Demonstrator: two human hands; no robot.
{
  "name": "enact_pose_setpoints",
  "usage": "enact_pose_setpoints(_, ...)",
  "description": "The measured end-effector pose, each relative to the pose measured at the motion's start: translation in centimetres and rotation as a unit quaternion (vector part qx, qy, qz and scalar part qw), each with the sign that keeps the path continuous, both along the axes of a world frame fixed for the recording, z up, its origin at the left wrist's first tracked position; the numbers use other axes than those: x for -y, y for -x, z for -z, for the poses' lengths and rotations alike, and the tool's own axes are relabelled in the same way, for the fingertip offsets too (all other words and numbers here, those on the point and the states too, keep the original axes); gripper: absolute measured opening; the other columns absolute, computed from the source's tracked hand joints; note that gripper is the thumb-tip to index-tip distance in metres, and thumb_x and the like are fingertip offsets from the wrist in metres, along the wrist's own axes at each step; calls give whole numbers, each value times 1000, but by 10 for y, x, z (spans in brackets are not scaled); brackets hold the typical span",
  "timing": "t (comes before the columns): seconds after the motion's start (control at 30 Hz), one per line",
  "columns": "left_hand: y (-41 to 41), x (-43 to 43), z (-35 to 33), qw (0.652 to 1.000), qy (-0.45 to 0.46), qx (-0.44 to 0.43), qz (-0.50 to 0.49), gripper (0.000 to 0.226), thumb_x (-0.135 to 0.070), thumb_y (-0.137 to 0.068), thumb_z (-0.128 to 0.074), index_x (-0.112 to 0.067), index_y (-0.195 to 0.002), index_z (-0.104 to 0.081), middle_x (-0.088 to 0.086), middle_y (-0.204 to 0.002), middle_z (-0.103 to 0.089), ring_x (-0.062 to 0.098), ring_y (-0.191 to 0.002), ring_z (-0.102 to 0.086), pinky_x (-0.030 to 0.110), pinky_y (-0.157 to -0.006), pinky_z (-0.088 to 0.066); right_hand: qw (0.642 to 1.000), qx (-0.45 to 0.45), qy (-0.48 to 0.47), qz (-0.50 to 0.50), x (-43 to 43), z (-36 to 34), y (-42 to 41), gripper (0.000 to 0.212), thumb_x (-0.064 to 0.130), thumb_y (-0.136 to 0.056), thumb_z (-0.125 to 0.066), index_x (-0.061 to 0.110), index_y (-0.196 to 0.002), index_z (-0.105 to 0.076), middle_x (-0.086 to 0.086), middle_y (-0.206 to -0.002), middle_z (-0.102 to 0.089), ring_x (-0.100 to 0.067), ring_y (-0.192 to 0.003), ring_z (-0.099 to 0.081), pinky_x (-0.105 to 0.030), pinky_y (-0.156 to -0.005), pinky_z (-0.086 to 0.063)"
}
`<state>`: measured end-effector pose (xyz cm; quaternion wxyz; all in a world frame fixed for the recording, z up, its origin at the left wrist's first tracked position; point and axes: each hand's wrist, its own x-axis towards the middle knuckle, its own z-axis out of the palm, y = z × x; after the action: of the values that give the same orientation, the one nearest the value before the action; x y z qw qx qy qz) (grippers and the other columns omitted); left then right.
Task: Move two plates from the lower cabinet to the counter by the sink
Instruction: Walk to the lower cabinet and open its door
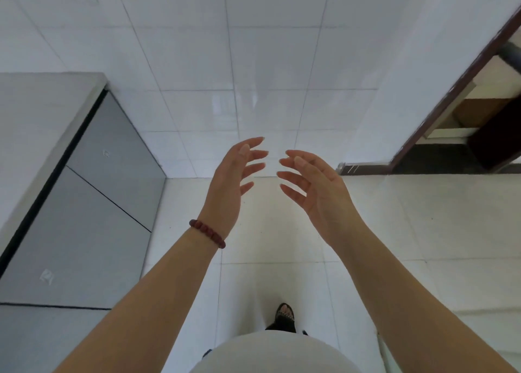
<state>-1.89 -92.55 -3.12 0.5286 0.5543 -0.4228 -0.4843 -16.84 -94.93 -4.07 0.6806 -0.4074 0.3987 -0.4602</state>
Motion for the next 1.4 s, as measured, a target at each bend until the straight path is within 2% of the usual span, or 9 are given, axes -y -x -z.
enact_pose_setpoints(0.23,-14,62,8,998,-15,-1,-57,44,-55,-84,-35,-35,-113,-60,-7,-115,-66,10,-107,-61,42,-97,-43,998,-2,-8,-62,83,9,-16,15,26,-88,-60,23,-101,-69,3,-99,-72,-19,-98,-67,-28,-80,-52)
enact_pose_setpoints(0.43,-54,116,18,994,-28,-16,-107,43,-52,-86,-34,-33,-113,-61,-7,-114,-67,9,-104,-62,36,-92,-44,995,-3,-14,-103,148,21,-60,30,41,-71,-68,26,-97,-71,2,-100,-72,-23,-101,-67,-29,-82,-52)
enact_pose_setpoints(0.6,-99,179,20,992,-18,-14,-128,43,-53,-86,-34,-34,-113,-61,-8,-112,-67,8,-103,-63,36,-93,-44,992,-6,-8,-125,216,21,-110,14,26,-89,-60,24,-99,-69,3,-97,-73,-22,-99,-67,-30,-83,-52)
enact_pose_setpoints(0.97,-222,292,1,984,-4,4,-179,37,-54,-85,-35,-41,-105,-64,-11,-109,-68,7,-102,-63,34,-90,-44,982,5,5,-189,343,3,-239,15,28,-83,-63,25,-96,-72,2,-97,-73,-20,-96,-68,-30,-82,-52)
enact_pose_setpoints(1.2,-282,328,7,964,-19,-15,-266,37,-59,-80,-36,-45,-98,-65,-13,-105,-69,6,-99,-64,32,-85,-43,961,-4,1,-277,403,7,-311,17,28,-82,-65,25,-97,-72,1,-98,-73,-20,-97,-68,-29,-82,-52)
enact_pose_setpoints(1.4,-331,360,8,929,-20,-25,-368,38,-59,-80,-37,-44,-101,-65,-12,-107,-69,6,-100,-64,33,-87,-44,922,-19,11,-387,462,3,-390,18,32,-79,-64,28,-95,-72,3,-98,-73,-19,-98,-68,-29,-82,-53)
